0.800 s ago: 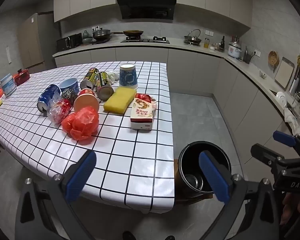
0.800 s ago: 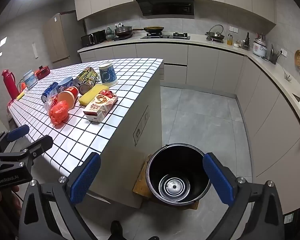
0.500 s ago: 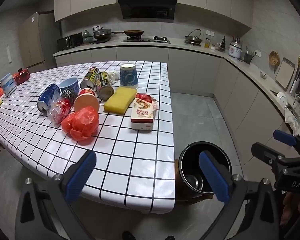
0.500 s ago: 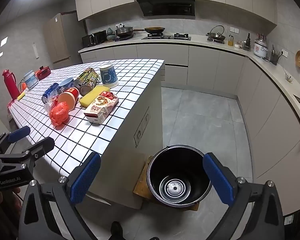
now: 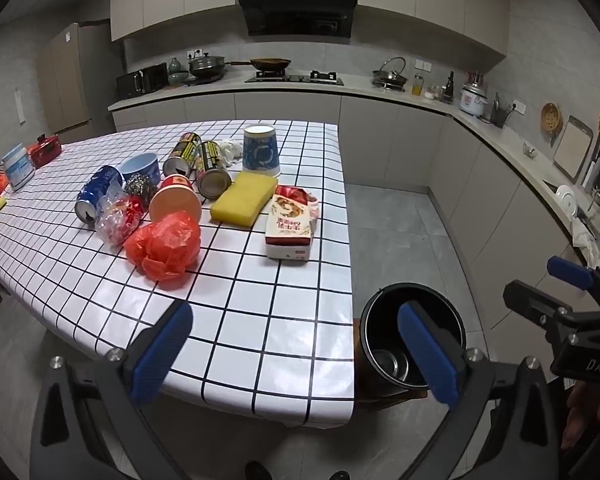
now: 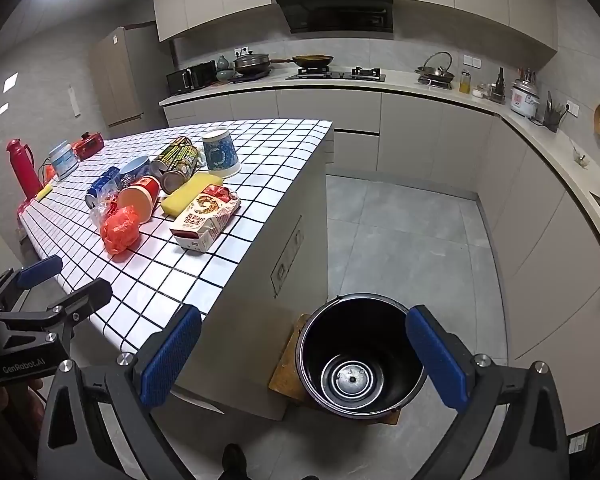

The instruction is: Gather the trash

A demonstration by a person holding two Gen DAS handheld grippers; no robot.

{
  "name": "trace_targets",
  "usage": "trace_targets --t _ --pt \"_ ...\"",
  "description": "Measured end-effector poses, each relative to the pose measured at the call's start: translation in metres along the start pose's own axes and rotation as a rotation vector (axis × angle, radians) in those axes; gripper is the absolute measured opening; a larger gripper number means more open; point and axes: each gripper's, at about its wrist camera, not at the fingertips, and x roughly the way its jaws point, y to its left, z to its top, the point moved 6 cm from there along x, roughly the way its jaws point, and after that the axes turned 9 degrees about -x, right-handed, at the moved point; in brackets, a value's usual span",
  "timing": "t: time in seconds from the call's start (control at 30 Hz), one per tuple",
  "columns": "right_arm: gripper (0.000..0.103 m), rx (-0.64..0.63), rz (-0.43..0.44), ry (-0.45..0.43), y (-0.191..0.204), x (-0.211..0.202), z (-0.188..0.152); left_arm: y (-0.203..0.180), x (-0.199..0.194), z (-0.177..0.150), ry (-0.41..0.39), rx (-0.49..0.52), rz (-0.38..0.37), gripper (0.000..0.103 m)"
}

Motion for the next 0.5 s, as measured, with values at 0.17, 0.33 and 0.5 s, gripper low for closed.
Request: trace_targets --t 0.17,0.33,0.5 --pt "0.103 -0.005 0.004 -0.003 0.0022 0.0048 0.0032 0.0005 0.0018 -0.0002 -0.001 0.002 -0.001 0.103" --pt "0.103 -0.010 0.006 -0.009 0.0044 0.0039 0.0054 0.0012 0.0042 -0.0005 -0.001 0.001 -0.002 0.103" --pt "0.103 -0.009 0.005 -0.009 0.0040 0.0037 0.0053 0.0002 0.0000 0.0005 0.003 0.000 -0.001 0.103"
